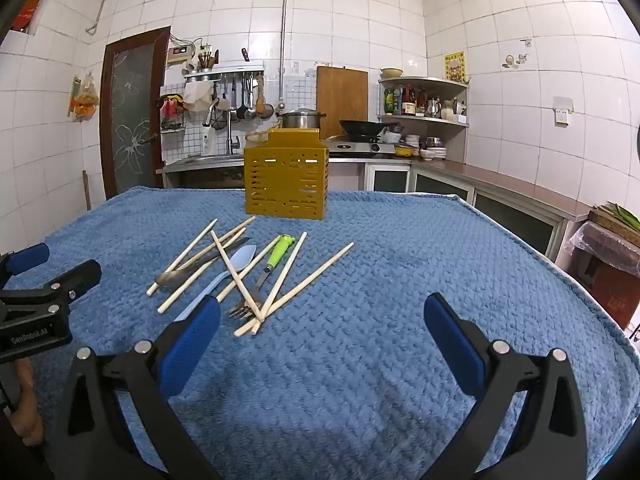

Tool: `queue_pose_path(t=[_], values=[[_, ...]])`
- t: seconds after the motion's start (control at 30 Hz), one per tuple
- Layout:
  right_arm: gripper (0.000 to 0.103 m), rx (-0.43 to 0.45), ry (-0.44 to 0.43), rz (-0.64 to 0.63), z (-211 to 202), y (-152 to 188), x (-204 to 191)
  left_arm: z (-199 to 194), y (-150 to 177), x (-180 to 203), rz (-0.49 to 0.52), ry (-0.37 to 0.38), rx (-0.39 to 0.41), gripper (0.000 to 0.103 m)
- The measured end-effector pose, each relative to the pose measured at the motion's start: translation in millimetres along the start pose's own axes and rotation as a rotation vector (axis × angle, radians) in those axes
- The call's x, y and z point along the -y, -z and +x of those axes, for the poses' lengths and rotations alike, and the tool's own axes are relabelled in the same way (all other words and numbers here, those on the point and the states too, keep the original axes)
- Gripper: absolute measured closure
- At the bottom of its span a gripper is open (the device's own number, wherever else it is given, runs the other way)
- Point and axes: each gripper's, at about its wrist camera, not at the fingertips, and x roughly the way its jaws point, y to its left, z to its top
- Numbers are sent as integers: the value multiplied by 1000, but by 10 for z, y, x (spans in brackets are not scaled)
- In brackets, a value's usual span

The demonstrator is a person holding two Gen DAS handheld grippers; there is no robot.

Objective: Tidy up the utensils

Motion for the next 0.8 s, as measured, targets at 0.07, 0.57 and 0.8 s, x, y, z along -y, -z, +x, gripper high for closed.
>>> queue_pose_path(t=[0.07, 0.57, 0.8], values=[[4, -1, 0, 3, 3, 1, 2, 0, 0, 1, 2, 0, -1, 5], [4, -7, 12, 23, 46, 20, 38, 1, 0, 4, 2, -5, 0, 5], [4, -7, 12, 24, 51, 19, 45, -10, 9, -31, 5, -5, -1, 5]])
